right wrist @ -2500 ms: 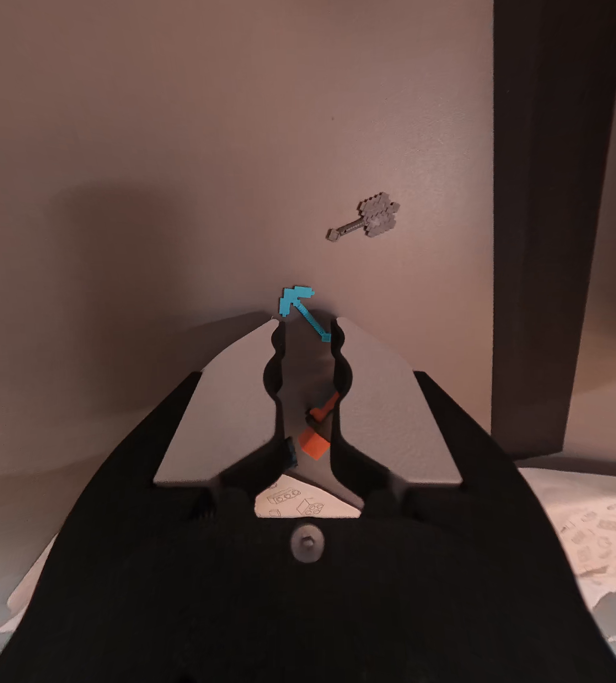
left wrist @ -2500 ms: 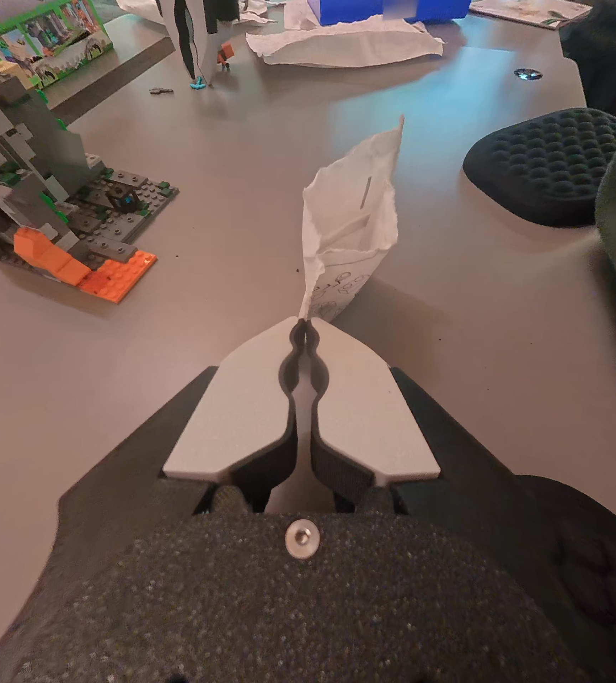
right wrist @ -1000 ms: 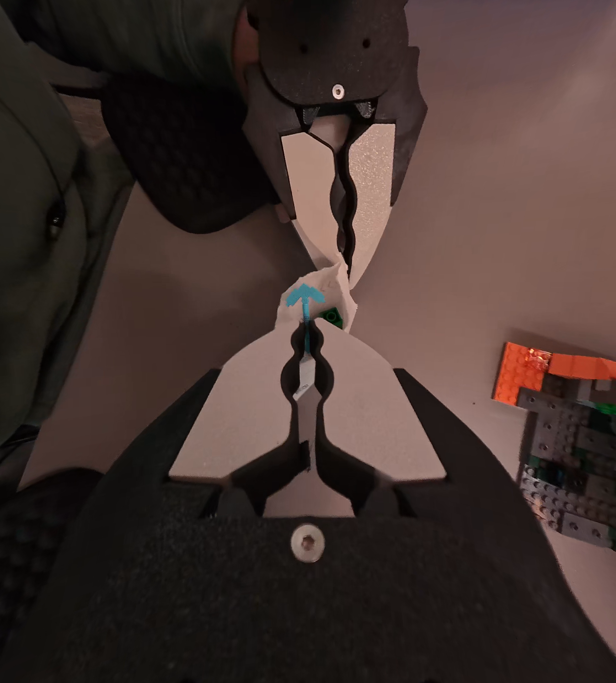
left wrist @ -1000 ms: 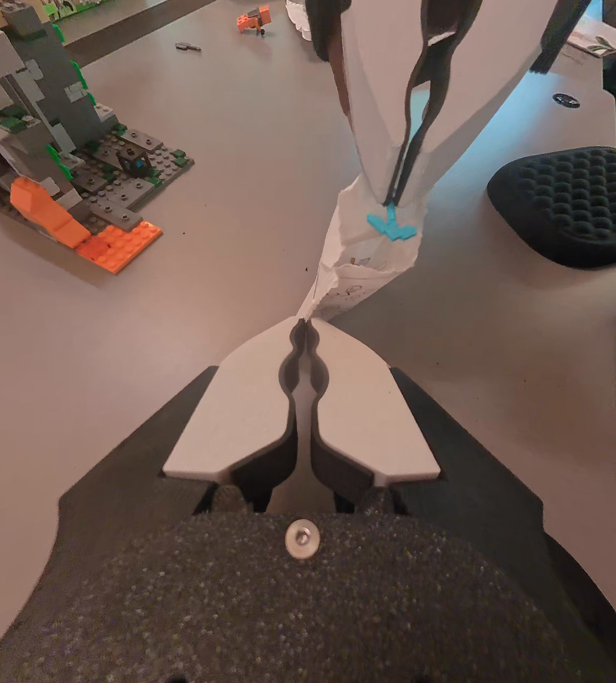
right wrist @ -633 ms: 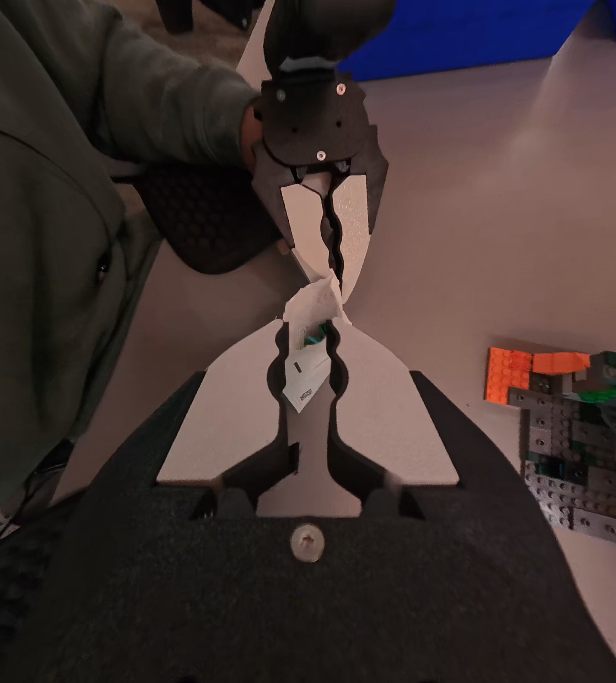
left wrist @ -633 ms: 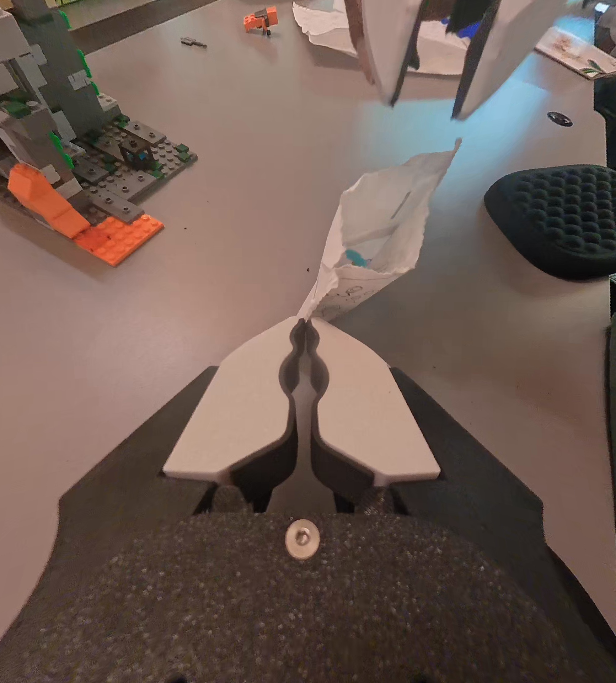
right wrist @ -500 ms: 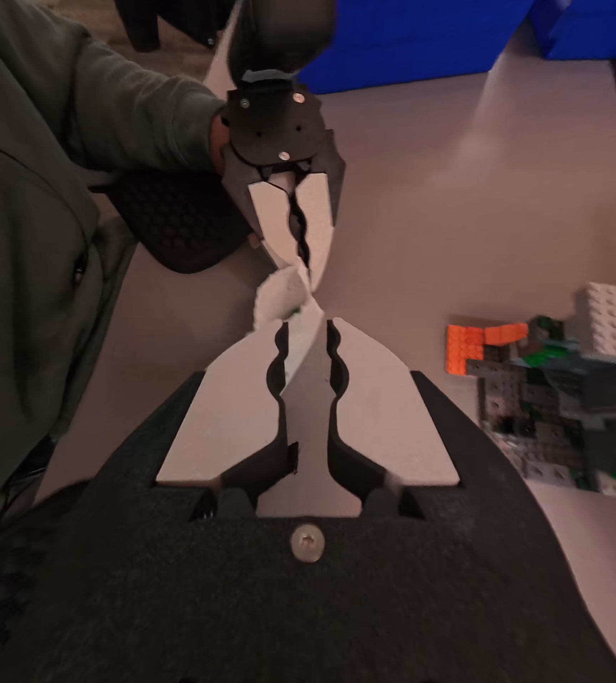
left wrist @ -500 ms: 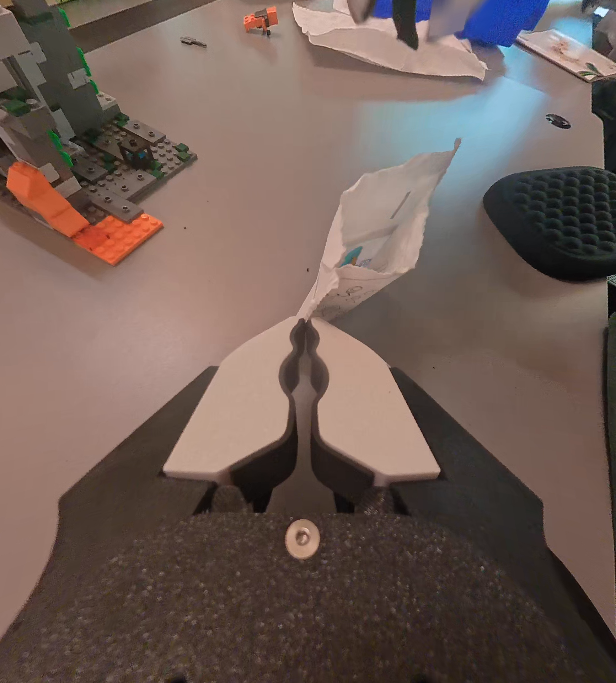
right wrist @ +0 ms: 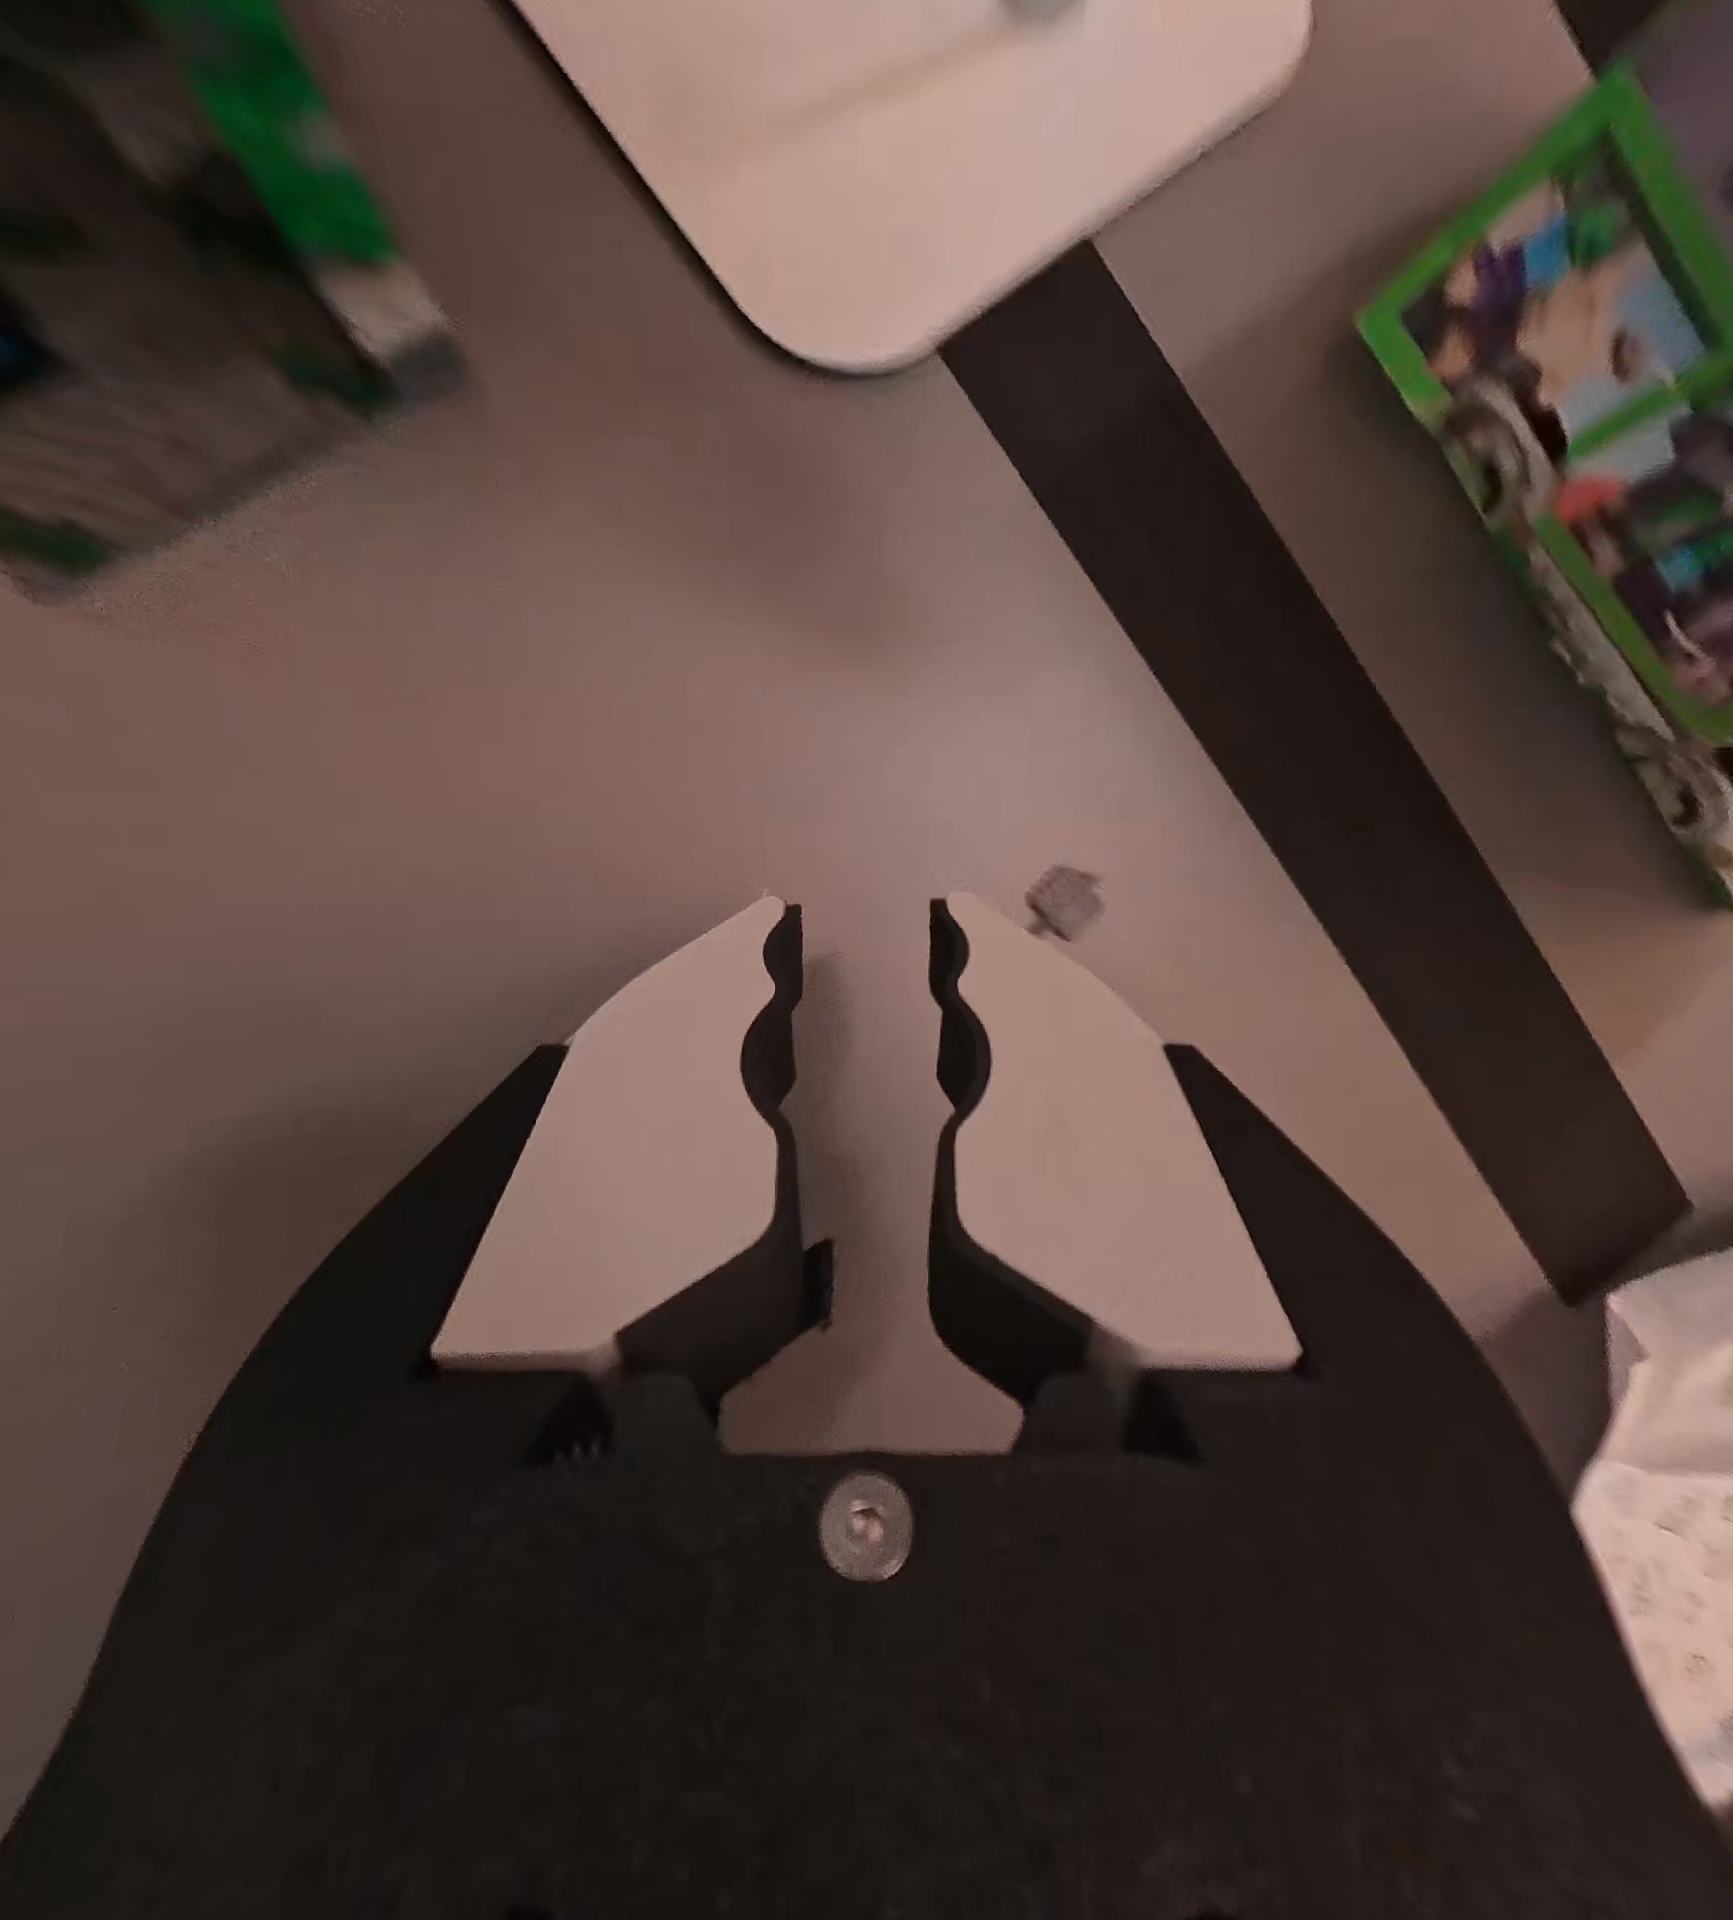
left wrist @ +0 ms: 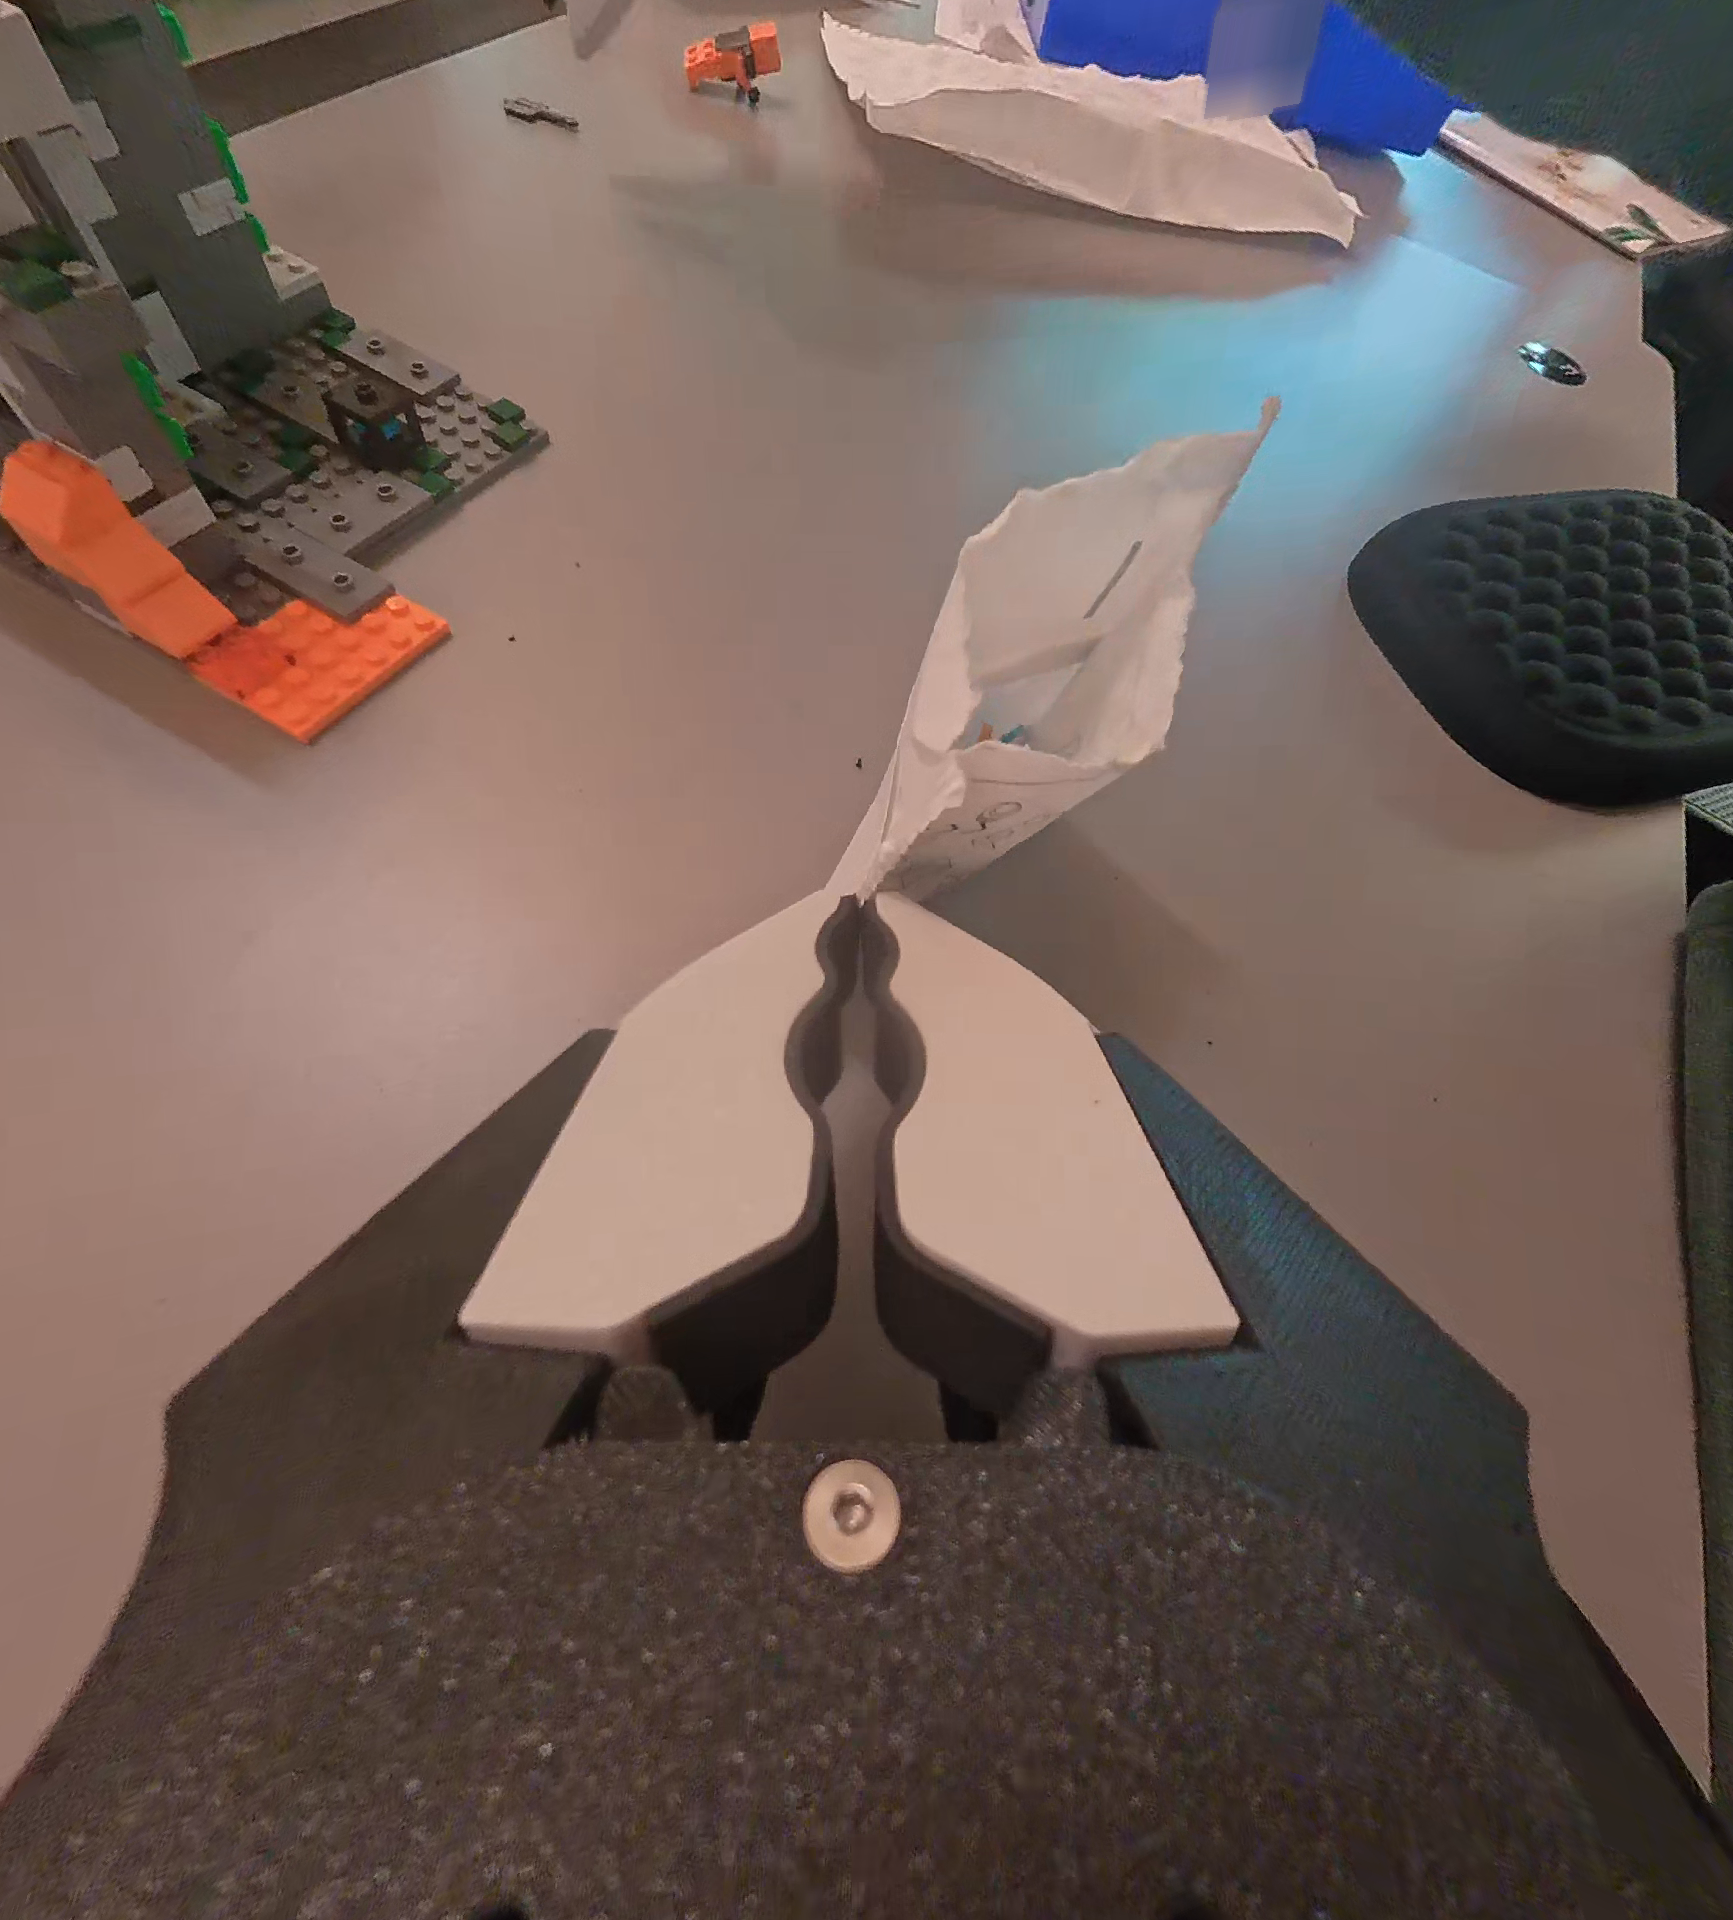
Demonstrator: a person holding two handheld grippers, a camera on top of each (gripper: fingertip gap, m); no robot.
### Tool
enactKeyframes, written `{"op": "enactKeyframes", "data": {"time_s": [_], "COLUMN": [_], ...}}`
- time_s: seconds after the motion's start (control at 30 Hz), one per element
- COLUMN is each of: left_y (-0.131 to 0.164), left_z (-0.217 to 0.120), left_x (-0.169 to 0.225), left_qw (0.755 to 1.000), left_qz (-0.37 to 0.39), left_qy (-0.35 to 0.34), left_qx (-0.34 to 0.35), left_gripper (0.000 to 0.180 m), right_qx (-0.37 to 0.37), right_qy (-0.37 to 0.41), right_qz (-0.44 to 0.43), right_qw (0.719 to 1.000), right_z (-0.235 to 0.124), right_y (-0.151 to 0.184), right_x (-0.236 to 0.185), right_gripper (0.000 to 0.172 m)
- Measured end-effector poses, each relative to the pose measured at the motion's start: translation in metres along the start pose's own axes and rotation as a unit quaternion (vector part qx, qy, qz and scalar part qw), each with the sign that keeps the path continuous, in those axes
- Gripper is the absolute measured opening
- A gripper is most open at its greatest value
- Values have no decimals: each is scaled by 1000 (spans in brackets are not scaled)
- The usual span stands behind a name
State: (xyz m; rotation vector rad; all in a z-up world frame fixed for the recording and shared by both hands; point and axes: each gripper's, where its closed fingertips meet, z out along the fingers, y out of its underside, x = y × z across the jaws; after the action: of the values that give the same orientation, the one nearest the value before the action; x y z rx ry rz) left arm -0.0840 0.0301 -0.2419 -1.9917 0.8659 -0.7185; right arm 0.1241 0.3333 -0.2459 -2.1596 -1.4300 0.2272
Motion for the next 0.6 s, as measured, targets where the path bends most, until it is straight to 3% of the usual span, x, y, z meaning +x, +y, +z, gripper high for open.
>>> {"op": "enactKeyframes", "data": {"time_s": [0.03, 0.23, 0.4, 0.6], "left_y": [0, 0, -1, 0], "left_z": [0, 1, 2, 3], "left_x": [1, 2, 2, 4], "left_qw": [1000, 1000, 1000, 1000], "left_qz": [2, 6, -2, -4], "left_qy": [2, 10, 19, 30], "left_qx": [0, 3, 6, 5], "left_gripper": [0, 0, 0, 0], "right_qx": [-14, -73, -117, -131], "right_qy": [4, -15, -45, -56], "right_qz": [-4, -18, 12, 74], "right_qw": [1000, 997, 992, 987], "right_z": [6, 26, 37, 39], "right_y": [7, 26, 29, 28], "right_x": [11, 46, 45, 39], "right_gripper": [23, 23, 30, 15]}}
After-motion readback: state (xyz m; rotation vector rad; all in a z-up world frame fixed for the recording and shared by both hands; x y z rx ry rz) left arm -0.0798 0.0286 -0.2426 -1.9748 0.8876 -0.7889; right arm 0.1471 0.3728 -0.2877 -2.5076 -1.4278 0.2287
